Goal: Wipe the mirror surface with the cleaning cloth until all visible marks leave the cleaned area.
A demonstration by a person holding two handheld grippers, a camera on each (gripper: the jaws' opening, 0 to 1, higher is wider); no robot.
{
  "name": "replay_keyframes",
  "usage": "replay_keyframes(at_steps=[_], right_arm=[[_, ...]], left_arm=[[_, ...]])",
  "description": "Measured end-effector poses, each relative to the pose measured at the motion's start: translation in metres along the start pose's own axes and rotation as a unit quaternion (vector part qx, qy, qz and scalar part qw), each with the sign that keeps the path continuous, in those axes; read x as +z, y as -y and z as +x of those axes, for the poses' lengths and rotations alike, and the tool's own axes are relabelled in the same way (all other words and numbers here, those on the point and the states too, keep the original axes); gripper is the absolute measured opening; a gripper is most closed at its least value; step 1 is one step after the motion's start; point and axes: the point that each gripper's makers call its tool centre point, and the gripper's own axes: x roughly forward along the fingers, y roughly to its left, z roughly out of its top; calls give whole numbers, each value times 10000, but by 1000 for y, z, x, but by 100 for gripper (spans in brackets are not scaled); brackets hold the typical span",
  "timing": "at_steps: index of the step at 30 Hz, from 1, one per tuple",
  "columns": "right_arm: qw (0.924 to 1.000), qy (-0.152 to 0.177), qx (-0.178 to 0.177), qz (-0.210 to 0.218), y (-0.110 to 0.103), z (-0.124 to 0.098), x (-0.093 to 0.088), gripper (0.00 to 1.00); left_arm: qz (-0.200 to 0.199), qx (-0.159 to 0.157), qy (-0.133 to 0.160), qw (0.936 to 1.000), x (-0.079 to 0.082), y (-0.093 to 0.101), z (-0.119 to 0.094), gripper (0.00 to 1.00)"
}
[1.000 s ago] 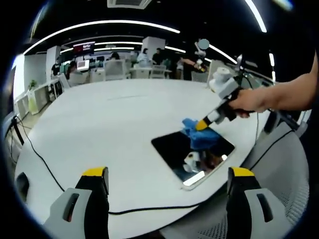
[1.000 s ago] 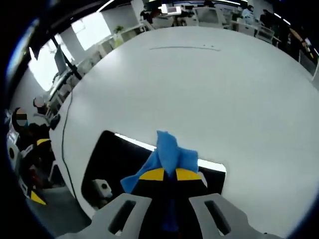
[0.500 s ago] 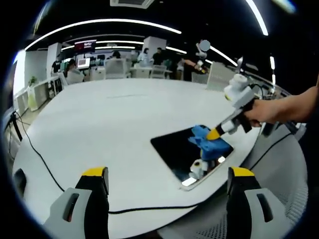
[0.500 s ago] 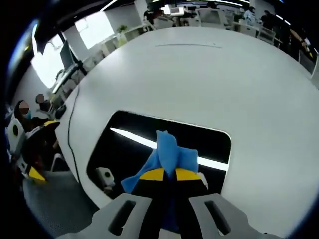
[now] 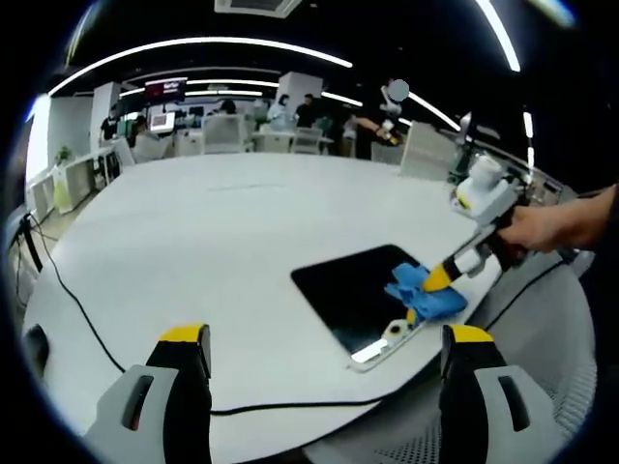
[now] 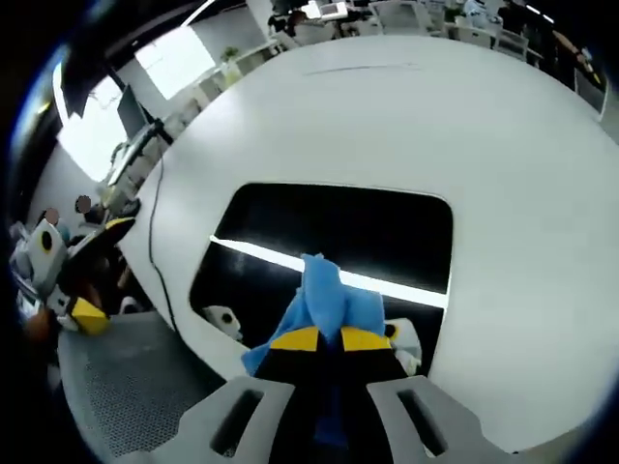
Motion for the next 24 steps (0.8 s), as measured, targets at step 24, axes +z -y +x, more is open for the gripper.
replay_keyframes(at_steps=[24], right_arm=[[9971,-700,160,-263,-9,-4,-18,1]], left_arm=[[2,-96,-89,9999,-2,3,2,100]])
